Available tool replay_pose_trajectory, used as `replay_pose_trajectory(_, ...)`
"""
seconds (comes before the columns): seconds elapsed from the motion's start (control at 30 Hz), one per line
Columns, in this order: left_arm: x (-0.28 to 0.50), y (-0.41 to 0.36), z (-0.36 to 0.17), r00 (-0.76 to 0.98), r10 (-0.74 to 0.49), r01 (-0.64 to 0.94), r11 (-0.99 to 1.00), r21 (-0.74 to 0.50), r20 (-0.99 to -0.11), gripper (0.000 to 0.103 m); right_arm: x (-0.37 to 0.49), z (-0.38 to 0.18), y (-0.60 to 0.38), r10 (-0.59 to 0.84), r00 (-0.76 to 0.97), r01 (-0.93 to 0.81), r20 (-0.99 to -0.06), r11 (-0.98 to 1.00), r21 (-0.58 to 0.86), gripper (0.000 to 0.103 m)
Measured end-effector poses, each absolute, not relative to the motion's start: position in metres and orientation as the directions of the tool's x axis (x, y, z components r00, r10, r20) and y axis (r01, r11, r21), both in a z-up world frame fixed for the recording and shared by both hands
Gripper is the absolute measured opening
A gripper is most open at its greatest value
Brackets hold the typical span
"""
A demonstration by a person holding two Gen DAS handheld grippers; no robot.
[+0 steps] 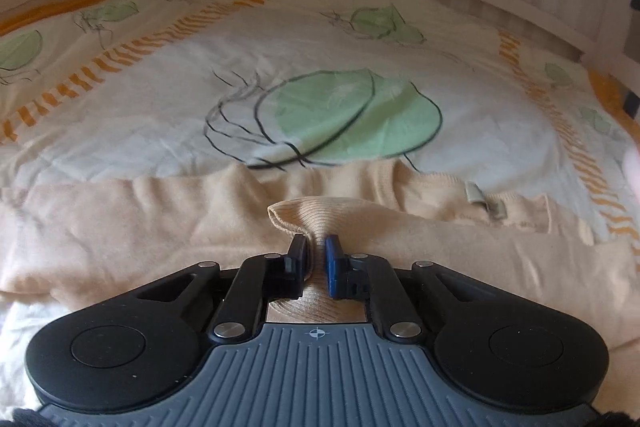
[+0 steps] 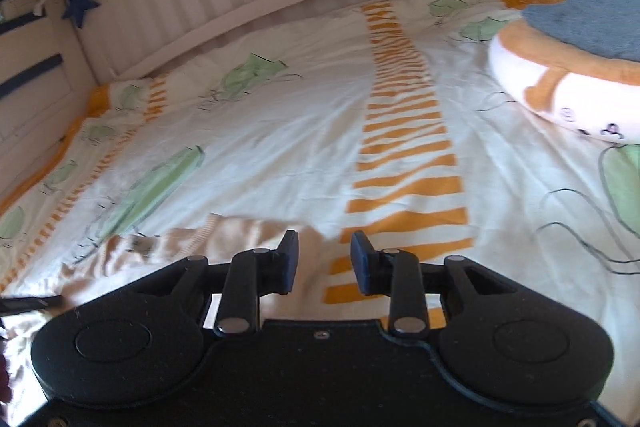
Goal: Fold small clothes
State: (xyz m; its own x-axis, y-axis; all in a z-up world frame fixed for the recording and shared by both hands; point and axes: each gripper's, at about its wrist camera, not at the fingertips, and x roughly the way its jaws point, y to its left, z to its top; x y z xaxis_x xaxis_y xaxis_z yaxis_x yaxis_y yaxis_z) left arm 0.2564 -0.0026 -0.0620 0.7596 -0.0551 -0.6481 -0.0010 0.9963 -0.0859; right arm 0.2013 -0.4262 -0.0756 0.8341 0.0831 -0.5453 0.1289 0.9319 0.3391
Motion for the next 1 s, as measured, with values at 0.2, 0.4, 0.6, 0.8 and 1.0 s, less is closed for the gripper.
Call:
replay_pose_trajectory(0.2,0.264,0.023,-0.052,0.762,-0.011,-0.061,0.994,-0.088,-0.648,0.01,0.206,-0.084,-0.428,0.129,0.808,0.117,-0.575,0.921,0.372,0.042)
replay_pose_trajectory(0.4,0.264,0.016,-0.058,0.758,-0.012,-0.043,0.997,-0.069,-0.652,0.01,0.212,-0.09,-0.413,0.223,0.807,0.051,-0.547,0.896,0.44,0.043)
replay_pose_trajectory(0.6,0.261,0.017,-0.054,0.77,-0.018,-0.024,0.998,-0.057,-0.638,0.01,0.219,-0.097,-0.399,0.255,0.809,0.033,-0.53,0.88,0.473,0.057)
replay_pose_trajectory(0.8,0.259,0.016,-0.054,0.766,-0.057,-0.006,0.995,-0.096,-0.64,0.01,0.223,-0.096,-0.385,0.243,0.813,-0.005,-0.529,0.912,0.411,0.011)
replay_pose_trajectory(1.0,0.258,0.005,-0.067,0.744,-0.086,0.033,0.995,-0.092,-0.663,0.01,0.219,-0.103,-0.424,0.064,0.776,0.183,-0.627,0.929,0.322,0.008)
